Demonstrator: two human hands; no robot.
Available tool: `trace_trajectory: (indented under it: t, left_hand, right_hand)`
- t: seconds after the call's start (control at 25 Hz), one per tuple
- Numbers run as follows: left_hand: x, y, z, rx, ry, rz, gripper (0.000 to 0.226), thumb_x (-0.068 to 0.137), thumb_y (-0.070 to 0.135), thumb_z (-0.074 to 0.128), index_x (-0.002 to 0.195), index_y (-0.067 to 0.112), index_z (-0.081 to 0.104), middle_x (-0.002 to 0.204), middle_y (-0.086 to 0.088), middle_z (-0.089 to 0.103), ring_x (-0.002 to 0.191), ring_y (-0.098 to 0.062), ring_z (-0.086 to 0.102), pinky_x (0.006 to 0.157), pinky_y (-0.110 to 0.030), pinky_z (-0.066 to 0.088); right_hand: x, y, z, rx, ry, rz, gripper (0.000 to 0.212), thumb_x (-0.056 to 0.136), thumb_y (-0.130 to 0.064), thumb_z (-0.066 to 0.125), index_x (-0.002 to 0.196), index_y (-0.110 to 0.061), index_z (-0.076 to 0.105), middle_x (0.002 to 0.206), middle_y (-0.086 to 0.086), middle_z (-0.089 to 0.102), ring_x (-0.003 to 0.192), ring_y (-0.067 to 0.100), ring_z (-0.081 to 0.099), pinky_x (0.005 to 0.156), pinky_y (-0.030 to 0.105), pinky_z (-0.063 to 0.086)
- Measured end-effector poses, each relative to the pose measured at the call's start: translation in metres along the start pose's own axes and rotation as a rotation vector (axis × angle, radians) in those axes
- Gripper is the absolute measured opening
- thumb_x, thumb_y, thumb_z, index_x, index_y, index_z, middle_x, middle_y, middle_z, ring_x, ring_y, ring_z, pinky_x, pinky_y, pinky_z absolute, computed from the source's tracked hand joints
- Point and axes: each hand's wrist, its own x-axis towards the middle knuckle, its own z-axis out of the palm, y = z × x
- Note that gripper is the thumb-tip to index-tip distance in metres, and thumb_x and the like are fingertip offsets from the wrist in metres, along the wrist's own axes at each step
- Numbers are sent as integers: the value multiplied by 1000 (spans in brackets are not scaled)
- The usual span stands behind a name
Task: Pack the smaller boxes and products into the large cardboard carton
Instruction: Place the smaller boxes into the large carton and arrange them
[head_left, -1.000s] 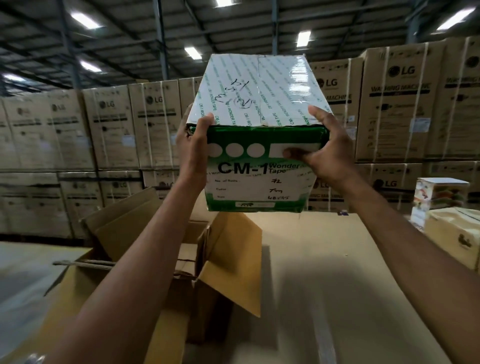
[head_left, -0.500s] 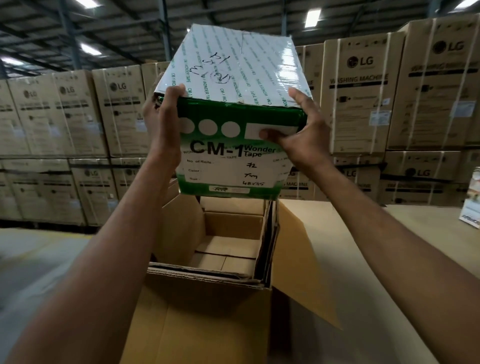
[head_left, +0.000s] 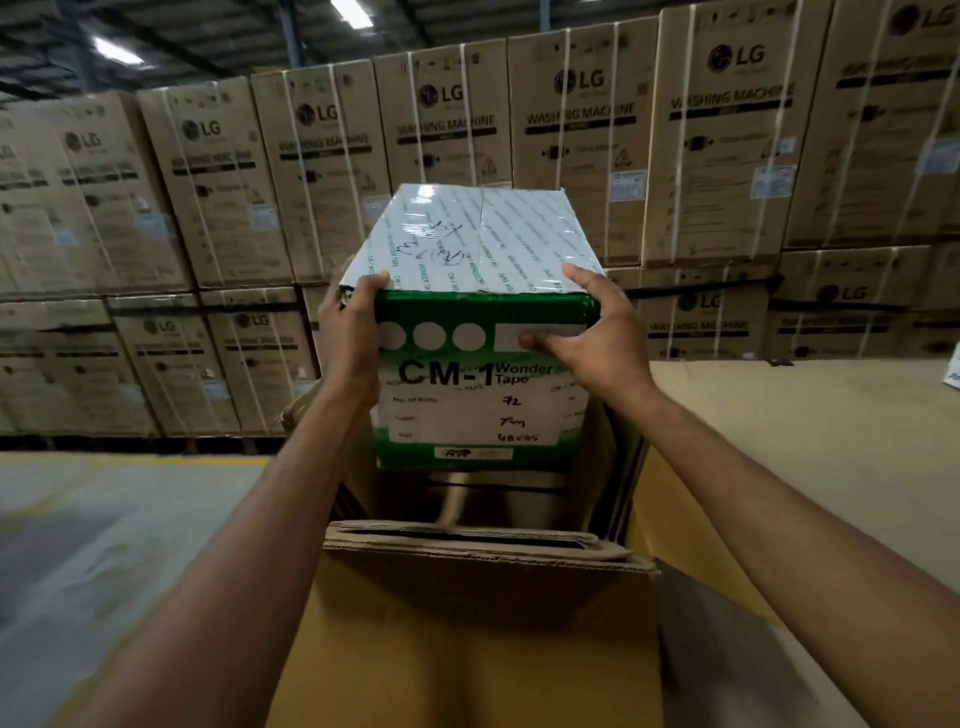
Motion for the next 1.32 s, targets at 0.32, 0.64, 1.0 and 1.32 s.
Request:
trace_trajectory:
  t: [0.32,0.64,1.0,1.32]
  left_hand:
    - [25,-73,-48,49,-218,-154,42,90,34,67,132,33,61,119,-4,71,104,-25,71,75,-36,61]
    - [39,-92,-86,179,-213,-126,54,86,43,62,137,25,58,126,-4,65,106,-20,67,84,-39,59]
    - [42,-126,-80,436,-408,-292,52,97,36,55,145,18,48,127,-9,63,108,-25,66,90,-43,57]
    - [60,-112,-84,582,-626,-416,36,104,30,53,133,9,54,119,-11,67,110,-29,66,100,-47,54]
  right_hand:
    - [-43,5,35,-173,-30,169,106,49,-51,93,145,-25,55,146,1,55,134,17,50,109,43,51]
    - [-54,-10,48,-343,-73,208,100,54,-50,96,143,-30,54,148,0,53,133,21,49,105,44,51]
    - [-72,28,63,-371,-226,431,96,58,-42,97,141,-27,50,149,3,53,125,20,50,100,37,47]
    - [-64,27,64,-417,-334,487,90,62,-36,98,137,-26,49,156,7,45,137,31,46,108,43,42]
